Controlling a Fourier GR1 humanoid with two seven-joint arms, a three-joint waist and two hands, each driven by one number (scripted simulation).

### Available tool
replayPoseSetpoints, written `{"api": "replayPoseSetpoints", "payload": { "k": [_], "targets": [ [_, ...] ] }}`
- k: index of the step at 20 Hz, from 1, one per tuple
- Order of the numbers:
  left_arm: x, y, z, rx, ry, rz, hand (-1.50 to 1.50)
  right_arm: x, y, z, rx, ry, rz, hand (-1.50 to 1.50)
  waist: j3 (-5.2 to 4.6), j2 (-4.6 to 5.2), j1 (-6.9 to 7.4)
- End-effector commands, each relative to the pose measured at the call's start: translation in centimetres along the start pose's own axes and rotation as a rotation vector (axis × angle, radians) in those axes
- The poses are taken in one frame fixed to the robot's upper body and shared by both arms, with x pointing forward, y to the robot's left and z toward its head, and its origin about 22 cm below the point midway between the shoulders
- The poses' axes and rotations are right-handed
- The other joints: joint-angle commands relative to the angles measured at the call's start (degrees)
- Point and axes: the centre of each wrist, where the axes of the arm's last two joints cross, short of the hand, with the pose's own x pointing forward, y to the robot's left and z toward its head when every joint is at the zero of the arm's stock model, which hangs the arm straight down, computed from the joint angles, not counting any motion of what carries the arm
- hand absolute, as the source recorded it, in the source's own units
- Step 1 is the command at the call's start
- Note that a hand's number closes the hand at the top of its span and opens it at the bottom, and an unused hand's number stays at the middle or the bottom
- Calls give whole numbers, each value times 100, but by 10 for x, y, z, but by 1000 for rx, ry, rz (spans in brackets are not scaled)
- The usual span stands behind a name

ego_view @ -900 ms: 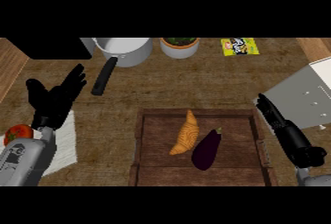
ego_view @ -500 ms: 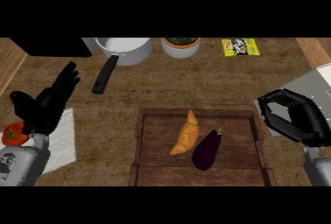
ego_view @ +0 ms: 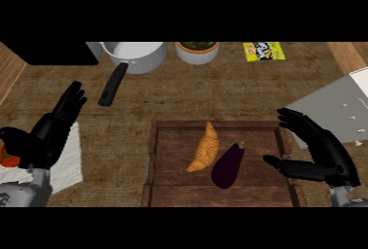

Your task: Pick the eggplant from the tray and place it in the tiered shelf

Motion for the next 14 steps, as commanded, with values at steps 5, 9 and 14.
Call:
{"api": "replayPoseSetpoints", "payload": {
  "k": [5,9,14],
  "targets": [
    [-5,-2,6,17,-4,17,0,54,-19,26,67,42,198,-150,8,14,-35],
    [11,6,3,5,-6,7,0,90,-15,21,101,111,399,-150,3,12,-17],
    [3,-15,10,-12,10,9,0,114,13,13,180,174,439,-150,8,24,25]
  ]
}}
